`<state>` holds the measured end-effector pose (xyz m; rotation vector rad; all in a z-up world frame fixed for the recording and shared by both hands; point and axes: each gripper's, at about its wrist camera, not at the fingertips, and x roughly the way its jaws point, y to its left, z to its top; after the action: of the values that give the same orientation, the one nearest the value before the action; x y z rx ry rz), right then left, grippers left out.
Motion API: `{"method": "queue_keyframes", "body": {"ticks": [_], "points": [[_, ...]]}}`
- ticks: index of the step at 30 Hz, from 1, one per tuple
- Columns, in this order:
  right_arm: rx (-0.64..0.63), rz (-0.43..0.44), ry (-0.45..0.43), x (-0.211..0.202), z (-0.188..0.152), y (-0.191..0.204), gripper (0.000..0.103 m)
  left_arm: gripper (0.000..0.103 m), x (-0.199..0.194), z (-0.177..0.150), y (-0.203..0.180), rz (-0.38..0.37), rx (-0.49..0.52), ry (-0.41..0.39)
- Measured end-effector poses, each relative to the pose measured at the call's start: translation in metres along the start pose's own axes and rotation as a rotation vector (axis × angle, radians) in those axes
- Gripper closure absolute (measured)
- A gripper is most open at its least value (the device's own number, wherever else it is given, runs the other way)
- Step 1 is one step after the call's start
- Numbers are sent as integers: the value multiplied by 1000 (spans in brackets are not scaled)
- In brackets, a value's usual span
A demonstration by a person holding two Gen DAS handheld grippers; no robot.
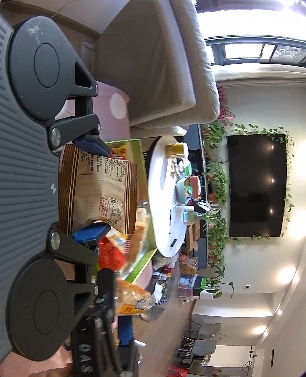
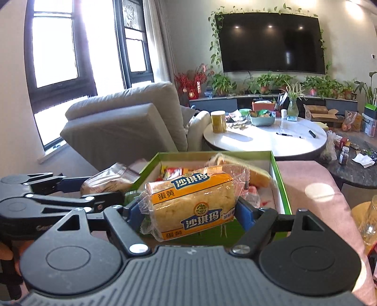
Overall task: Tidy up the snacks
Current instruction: 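Carry the brown bag with the left gripper over the green box while the right gripper carries the sachima pack, then open the left gripper to drop the brown bag while the right gripper releases the sachima pack into the box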
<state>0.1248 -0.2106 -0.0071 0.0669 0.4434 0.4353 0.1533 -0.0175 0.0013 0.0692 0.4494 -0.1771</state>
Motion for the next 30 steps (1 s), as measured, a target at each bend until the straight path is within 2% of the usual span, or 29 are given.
{"method": "queue_keyframes", "body": {"ticks": [8, 26, 28, 30], "points": [[25, -9, -22, 13, 11, -12, 24, 44, 44, 18, 3, 18, -18, 21], [43, -31, -30, 43, 19, -25, 24, 44, 112, 23, 16, 49, -66, 97], [43, -32, -30, 45, 21, -24, 24, 43, 116, 19, 20, 53, -84, 108], [42, -31, -31, 45, 22, -24, 24, 37, 116, 13, 21, 38, -94, 118]]}}
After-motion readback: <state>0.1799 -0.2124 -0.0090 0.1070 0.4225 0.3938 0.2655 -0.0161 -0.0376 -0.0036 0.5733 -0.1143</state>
